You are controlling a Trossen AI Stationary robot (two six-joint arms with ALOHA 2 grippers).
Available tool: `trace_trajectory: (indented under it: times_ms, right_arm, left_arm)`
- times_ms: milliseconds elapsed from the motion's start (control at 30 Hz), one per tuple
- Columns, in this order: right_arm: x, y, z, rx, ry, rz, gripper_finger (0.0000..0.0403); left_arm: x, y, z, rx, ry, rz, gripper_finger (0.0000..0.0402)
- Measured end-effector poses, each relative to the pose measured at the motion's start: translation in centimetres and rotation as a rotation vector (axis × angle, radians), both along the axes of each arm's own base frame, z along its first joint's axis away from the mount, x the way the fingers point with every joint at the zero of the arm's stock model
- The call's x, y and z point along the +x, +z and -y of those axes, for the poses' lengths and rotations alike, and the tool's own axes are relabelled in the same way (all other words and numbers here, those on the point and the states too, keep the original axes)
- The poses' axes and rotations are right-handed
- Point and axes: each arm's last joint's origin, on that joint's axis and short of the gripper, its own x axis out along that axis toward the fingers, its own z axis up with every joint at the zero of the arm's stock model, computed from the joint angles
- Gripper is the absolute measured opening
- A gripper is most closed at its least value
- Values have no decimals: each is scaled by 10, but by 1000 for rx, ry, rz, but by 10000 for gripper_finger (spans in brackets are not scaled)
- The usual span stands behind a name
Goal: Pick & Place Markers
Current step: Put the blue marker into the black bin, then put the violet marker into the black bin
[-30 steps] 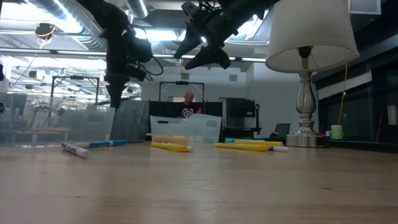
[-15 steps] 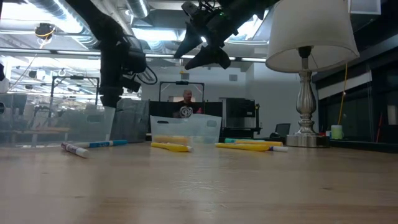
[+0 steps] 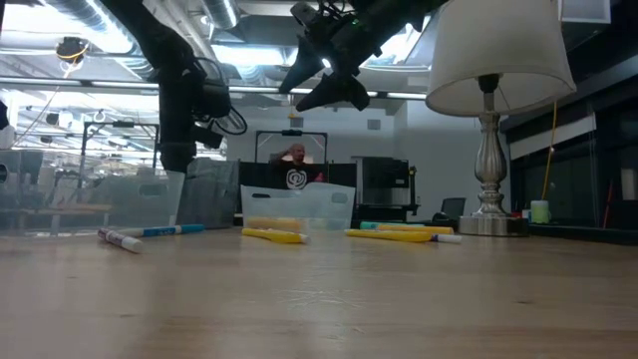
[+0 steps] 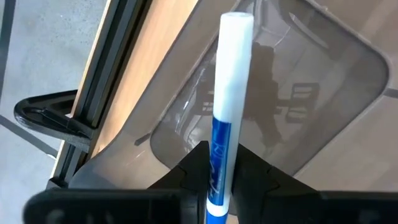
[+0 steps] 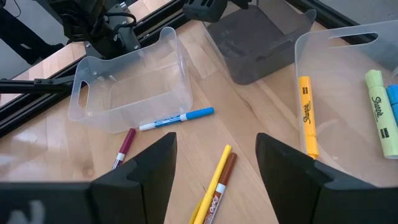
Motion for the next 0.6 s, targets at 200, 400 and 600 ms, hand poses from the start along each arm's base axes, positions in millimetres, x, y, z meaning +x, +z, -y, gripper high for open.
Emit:
trace_trajectory:
  times_ms: [200, 400, 600]
  right_arm:
    - [0, 0, 0, 0, 0, 0, 217]
    - [0, 0, 0, 0, 0, 0, 217]
    - [0, 0, 0, 0, 1, 0, 217]
  left_arm:
    - [0, 0, 0, 0, -1, 0, 54]
    - [0, 0, 0, 0, -1, 1, 73]
    - [0, 0, 0, 0, 0, 0, 91]
